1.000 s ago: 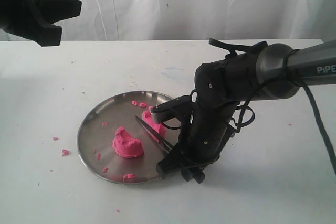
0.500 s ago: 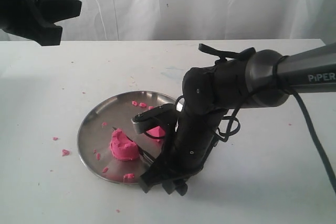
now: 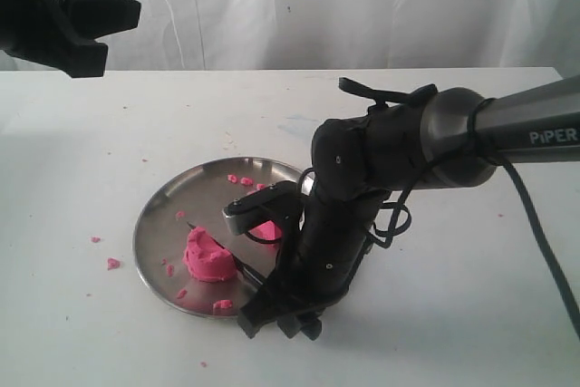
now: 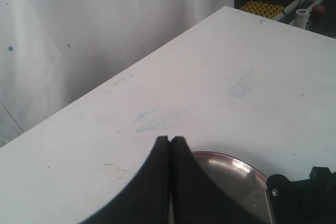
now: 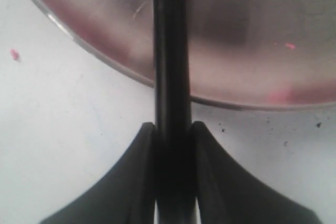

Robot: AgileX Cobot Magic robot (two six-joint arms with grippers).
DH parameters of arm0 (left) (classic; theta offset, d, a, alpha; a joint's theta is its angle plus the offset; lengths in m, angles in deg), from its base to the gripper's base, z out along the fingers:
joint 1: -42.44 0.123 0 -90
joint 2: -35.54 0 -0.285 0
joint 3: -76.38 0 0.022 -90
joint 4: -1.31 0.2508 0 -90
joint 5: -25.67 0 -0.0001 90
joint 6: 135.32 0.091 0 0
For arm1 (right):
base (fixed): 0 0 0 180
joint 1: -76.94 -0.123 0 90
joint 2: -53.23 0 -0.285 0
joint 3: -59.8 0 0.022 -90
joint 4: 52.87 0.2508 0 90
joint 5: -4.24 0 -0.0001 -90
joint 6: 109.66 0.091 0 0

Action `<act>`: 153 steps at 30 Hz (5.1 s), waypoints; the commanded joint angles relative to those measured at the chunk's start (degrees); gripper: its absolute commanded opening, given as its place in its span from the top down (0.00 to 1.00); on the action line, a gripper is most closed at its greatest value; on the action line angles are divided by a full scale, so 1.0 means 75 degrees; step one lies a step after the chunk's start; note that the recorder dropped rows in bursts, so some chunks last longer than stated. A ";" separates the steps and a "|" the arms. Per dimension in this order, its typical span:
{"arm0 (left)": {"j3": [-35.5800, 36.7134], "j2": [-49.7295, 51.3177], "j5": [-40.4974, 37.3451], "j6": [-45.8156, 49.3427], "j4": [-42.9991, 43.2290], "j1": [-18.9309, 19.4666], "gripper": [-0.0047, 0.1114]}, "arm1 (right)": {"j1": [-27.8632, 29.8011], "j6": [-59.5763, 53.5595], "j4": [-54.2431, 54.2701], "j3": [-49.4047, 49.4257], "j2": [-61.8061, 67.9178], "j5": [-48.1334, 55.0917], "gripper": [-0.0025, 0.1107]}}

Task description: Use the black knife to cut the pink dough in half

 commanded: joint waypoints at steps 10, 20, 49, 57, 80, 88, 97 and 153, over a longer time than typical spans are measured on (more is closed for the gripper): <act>-0.0011 -0.0061 -0.0105 -0.0080 -0.0117 -0.0011 0.96 | 0.0003 -0.0101 -0.0104 -0.0158 -0.0319 -0.0167 0.98; -0.0011 -0.0061 -0.0105 -0.0083 -0.0101 -0.0011 0.96 | 0.0214 0.2018 -0.3508 -0.0158 -0.1072 -0.0996 0.98; -0.0011 -0.0048 -0.0112 -0.0147 -0.0100 -0.0011 0.96 | 0.0841 0.2289 -0.3500 -0.0092 -0.0159 -0.1640 0.98; -0.0011 -0.0048 -0.0112 -0.0147 -0.0100 -0.0011 0.96 | 0.0841 0.2289 -0.3330 -0.0140 0.0044 -0.1540 0.93; -0.0011 -0.0048 -0.0112 -0.0147 -0.0100 -0.0011 0.96 | 0.0841 0.2289 -0.3073 -0.0140 0.0056 -0.1483 0.70; -0.0011 -0.0048 -0.0112 -0.0147 -0.0100 -0.0011 0.96 | 0.0841 0.2289 -0.3004 -0.0610 -0.0332 -0.0865 0.57; -0.0011 -0.0048 -0.0130 -0.0147 0.0097 -0.0011 0.96 | 0.2101 0.6580 -0.9262 -0.0075 -0.2063 0.1119 0.80; 0.2022 -0.0118 0.2177 -0.0084 0.0588 -0.0025 0.96 | 0.3920 -0.0687 0.2812 0.7017 -1.4444 -0.6708 0.98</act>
